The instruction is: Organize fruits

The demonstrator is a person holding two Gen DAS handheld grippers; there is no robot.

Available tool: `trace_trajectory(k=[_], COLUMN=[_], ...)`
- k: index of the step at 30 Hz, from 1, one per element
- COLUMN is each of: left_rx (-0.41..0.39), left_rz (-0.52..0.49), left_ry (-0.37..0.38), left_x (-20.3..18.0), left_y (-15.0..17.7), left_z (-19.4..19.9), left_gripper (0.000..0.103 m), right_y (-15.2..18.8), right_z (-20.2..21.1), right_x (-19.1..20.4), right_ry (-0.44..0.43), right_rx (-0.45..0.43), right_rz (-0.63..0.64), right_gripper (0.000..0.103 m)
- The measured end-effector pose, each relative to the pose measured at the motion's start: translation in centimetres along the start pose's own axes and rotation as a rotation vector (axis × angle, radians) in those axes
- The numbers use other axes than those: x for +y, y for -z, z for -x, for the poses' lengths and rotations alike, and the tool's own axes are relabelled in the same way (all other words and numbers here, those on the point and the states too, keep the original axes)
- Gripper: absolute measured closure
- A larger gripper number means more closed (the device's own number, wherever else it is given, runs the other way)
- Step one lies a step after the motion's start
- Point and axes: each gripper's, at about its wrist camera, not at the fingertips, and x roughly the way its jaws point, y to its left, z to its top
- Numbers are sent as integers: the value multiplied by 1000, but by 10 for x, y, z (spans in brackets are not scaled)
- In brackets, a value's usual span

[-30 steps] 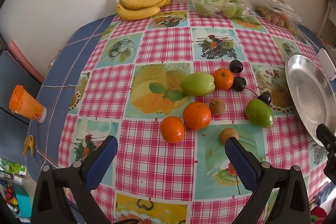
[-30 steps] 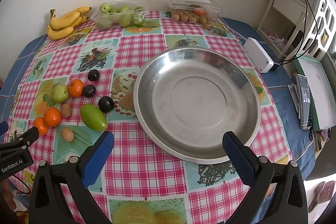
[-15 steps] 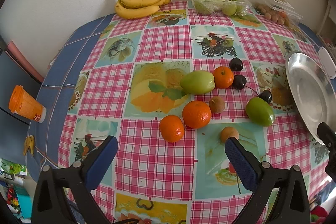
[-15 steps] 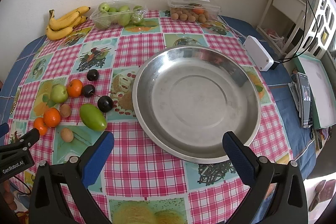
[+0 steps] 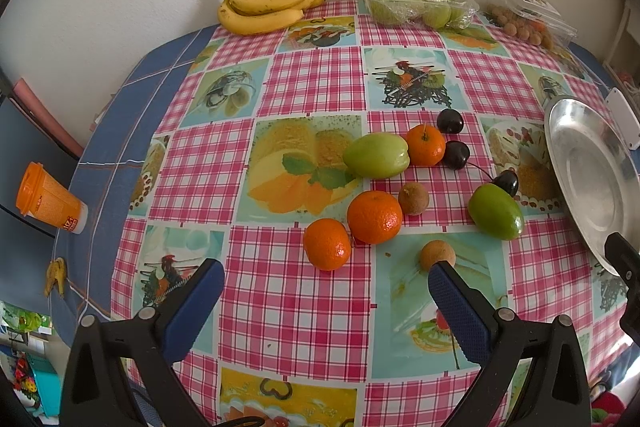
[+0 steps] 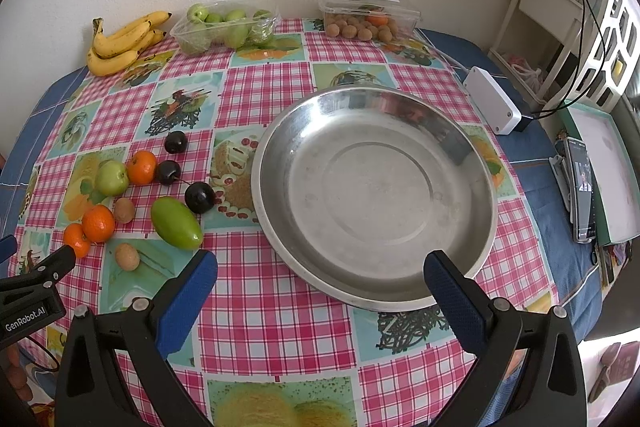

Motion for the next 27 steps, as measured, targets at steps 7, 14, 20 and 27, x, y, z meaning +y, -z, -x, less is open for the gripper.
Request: trace_trajectory(k=[7, 14, 20, 27], left_rx=[0, 1, 1, -7], left_rz=[0, 0, 1, 49], left_ry=[0, -1, -1, 10], left_x=[0, 0, 0, 9], left_y=[-1, -1, -1, -1], left_z=[0, 0, 0, 0], left_gripper=[0, 0, 0, 0], right_y=[0, 0, 1, 4], right_z=[0, -1, -2, -5], right_x=[0, 0, 0, 2], right_ry=[0, 0, 0, -7], right_rx=[0, 1, 0, 4], right_rz=[0, -1, 1, 16], right_gripper=[0, 0, 0, 0])
